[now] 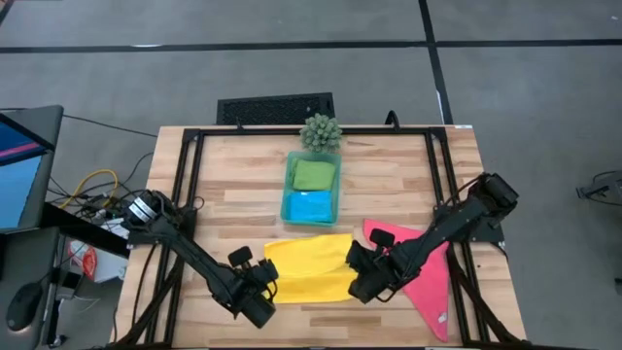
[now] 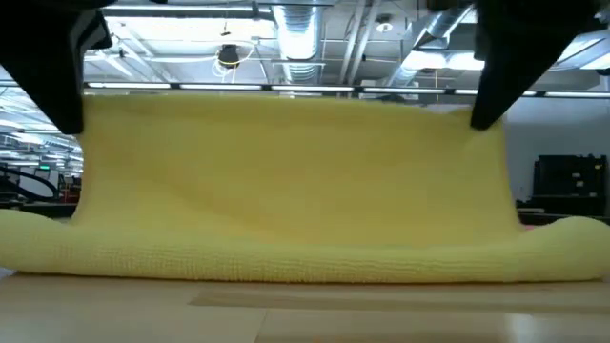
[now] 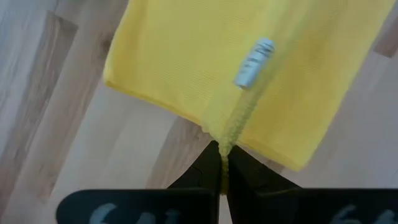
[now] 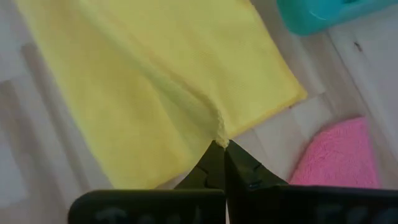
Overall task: Fold microfiber towels
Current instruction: Fold the yellow micro fiber cloth
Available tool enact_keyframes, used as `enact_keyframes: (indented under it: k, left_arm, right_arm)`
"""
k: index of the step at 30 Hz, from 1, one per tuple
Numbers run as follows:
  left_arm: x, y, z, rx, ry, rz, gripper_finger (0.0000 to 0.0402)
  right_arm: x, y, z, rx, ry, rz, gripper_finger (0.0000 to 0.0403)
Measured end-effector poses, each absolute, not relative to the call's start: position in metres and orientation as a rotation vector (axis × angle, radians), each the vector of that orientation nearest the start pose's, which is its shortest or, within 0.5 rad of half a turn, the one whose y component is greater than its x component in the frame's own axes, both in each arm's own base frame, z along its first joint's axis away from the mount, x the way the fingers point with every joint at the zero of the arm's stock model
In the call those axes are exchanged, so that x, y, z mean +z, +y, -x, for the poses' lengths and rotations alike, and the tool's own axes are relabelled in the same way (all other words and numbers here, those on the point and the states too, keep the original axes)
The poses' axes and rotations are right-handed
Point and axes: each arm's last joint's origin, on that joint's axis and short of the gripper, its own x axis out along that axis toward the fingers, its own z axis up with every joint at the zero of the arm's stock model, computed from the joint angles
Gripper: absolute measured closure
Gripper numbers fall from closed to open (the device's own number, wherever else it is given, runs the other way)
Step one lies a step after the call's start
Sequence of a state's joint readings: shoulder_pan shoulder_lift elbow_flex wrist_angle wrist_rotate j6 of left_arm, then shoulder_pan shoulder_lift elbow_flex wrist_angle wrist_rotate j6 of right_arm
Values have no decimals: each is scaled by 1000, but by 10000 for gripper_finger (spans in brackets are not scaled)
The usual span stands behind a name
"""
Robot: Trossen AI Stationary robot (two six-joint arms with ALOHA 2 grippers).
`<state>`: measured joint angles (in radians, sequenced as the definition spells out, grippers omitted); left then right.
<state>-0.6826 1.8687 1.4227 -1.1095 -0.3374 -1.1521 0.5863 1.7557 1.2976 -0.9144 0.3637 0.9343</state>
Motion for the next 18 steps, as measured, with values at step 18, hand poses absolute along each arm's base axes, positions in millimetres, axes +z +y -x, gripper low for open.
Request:
enact_keyframes:
  k: [18]
  left_arm:
    - [224,-207,-283,396,1383,460,401]
  right_arm:
    - [205,168,-288,-344,1175,-185,394]
